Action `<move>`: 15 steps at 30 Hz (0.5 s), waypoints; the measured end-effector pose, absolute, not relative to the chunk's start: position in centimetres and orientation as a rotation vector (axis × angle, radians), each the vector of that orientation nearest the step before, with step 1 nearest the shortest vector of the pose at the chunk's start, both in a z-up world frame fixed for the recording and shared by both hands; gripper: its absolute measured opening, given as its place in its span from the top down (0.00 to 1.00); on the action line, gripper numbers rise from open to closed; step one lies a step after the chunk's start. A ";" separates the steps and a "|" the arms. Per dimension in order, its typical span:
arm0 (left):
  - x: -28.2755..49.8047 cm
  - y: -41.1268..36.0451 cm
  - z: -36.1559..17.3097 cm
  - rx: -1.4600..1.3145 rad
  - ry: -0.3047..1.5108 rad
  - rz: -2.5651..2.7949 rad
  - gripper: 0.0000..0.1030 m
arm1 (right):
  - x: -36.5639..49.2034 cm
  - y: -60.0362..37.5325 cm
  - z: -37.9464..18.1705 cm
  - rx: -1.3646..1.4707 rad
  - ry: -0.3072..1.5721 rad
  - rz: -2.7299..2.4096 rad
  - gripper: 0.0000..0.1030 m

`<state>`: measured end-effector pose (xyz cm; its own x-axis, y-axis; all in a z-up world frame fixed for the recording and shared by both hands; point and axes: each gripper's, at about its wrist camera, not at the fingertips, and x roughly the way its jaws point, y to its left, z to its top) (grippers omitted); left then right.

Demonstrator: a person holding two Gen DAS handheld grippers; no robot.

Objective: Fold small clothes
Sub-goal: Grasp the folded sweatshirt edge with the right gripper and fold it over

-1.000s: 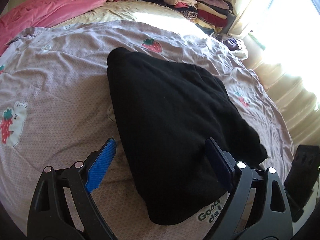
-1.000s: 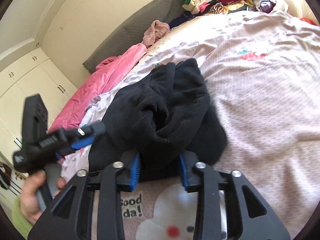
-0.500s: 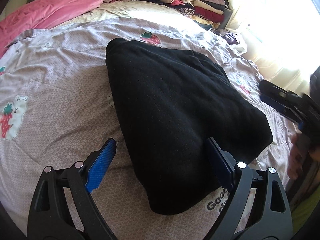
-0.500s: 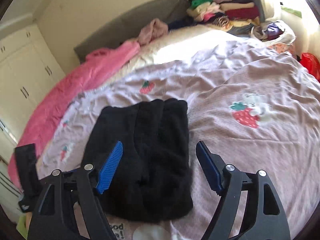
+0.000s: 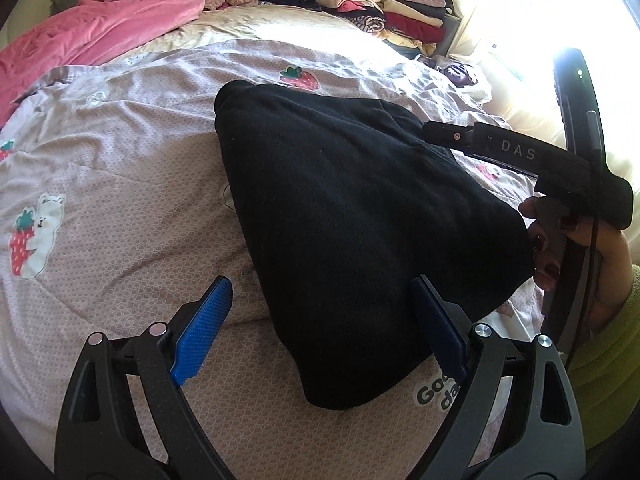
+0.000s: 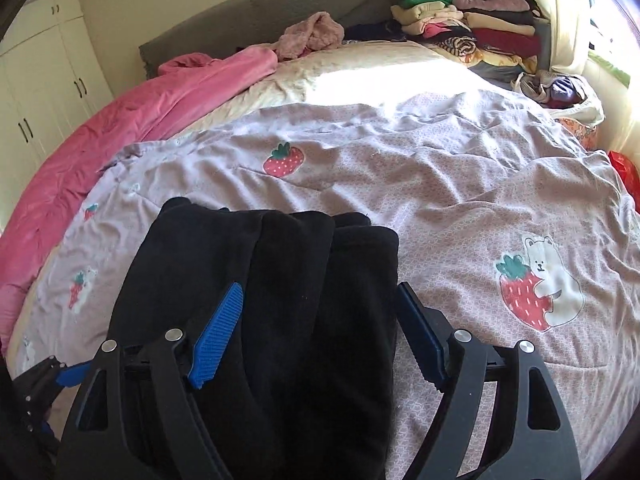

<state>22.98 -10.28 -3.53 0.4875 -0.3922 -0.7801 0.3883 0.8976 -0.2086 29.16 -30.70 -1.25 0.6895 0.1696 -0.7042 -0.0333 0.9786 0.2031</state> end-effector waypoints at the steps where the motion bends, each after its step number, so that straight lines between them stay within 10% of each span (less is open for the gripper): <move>1: 23.0 -10.3 -3.6 -0.004 0.949 -0.473 0.20 | 29.2 -30.8 -1.2 0.181 0.804 0.107 0.24; 6: 22.8 -10.3 -3.8 -0.007 0.950 -0.476 0.20 | 29.9 -31.3 -2.2 0.213 0.857 0.103 0.25; 9: 22.7 -10.4 -3.9 -0.008 0.950 -0.479 0.20 | 30.2 -31.0 -2.6 0.226 0.875 0.141 0.78; 15: 22.7 -10.3 -4.0 -0.017 0.948 -0.481 0.19 | 30.5 -29.9 -2.2 0.157 0.856 0.156 0.87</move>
<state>22.73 -10.26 -3.97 0.4858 -0.4026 -0.7758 0.3882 0.8947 -0.2211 30.52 -29.89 -2.16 0.6453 0.1992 -0.7375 -0.0733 0.9771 0.1998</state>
